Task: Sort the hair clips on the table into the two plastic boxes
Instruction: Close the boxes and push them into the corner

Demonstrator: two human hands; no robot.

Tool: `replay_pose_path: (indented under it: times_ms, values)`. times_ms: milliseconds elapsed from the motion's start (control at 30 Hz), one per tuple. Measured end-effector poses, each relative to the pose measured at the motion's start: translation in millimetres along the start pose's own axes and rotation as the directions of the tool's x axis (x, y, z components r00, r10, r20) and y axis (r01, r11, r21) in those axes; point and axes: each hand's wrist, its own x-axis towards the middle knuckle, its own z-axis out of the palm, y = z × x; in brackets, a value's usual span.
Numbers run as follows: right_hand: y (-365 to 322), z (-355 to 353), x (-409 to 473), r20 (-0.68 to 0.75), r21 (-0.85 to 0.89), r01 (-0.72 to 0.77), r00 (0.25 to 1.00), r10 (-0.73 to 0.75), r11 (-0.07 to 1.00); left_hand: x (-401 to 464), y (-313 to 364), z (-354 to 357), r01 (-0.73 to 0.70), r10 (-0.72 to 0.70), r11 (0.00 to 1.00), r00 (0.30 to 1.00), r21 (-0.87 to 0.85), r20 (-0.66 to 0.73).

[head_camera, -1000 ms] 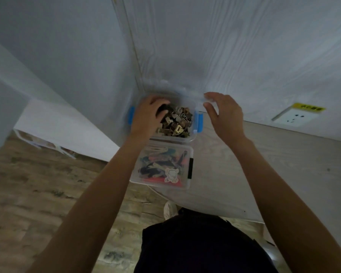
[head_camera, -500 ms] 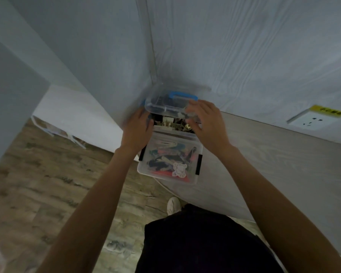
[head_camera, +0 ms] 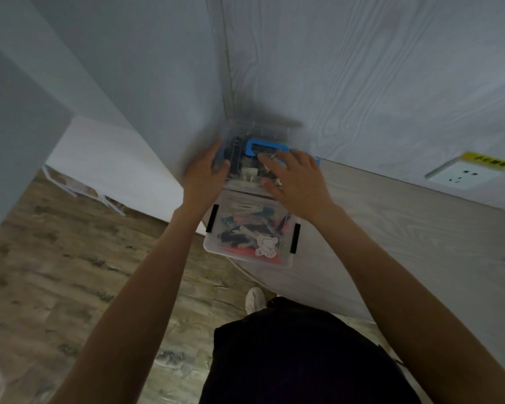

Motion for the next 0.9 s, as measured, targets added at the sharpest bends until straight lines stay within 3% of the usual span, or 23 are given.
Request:
replay_pose_path:
  times_ms: [200, 400, 500, 567, 633, 667, 733, 767, 833, 900]
  values:
    - [2.2, 12.1, 11.1, 0.101, -0.033, -0.061, 0.993, 0.064, 0.998, 20.0, -3.7, 7.0, -0.04, 0.021, 0.953, 0.998, 0.302, 0.066]
    - [8.0, 20.8, 10.3, 0.087, -0.056, -0.061, 0.994, 0.066, 0.997, 15.2, -4.1, 8.6, -0.046, 0.023, 0.945, 0.997, 0.324, 0.074]
    - [7.3, 26.3, 3.9, 0.088, -0.054, -0.089, 0.992, 0.094, 0.995, 7.3, 5.7, 14.3, -0.124, 0.109, 0.907, 0.992, 0.401, 0.06]
    - [3.5, 23.7, 4.4, 0.094, 0.001, -0.093, 0.991, 0.093, 0.996, 4.5, 12.6, 20.8, -0.25, 0.2, 0.868, 0.967, 0.43, 0.158]
    - [5.4, 19.0, 5.6, 0.102, 0.136, -0.074, 0.993, 0.061, 0.988, 7.3, 14.7, 25.5, -0.307, 0.186, 0.834, 0.939, 0.458, 0.29]
    - [10.5, 17.5, 6.0, 0.034, 0.267, -0.061, 0.998, 0.054, 0.962, 10.1, 14.2, 26.3, -0.302, 0.152, 0.831, 0.931, 0.467, 0.331]
    - [27.2, 15.4, 0.0, -0.141, 0.496, -0.156, 0.956, 0.257, 0.854, 13.8, 14.8, 25.4, -0.288, 0.112, 0.834, 0.924, 0.47, 0.367]
    - [34.6, 14.6, -6.1, -0.139, 0.572, -0.265, 0.902, 0.41, 0.776, 13.7, 15.5, 24.5, -0.285, 0.111, 0.839, 0.923, 0.463, 0.368]
    - [44.2, 11.5, -16.1, 0.052, 0.691, -0.473, 0.787, 0.614, 0.547, 13.1, 16.4, 23.4, -0.28, 0.11, 0.853, 0.922, 0.441, 0.371]
    - [46.3, 10.8, -18.4, 0.339, 0.816, -0.552, 0.698, 0.631, 0.173, 12.8, 16.1, 23.2, -0.275, 0.109, 0.858, 0.923, 0.435, 0.368]
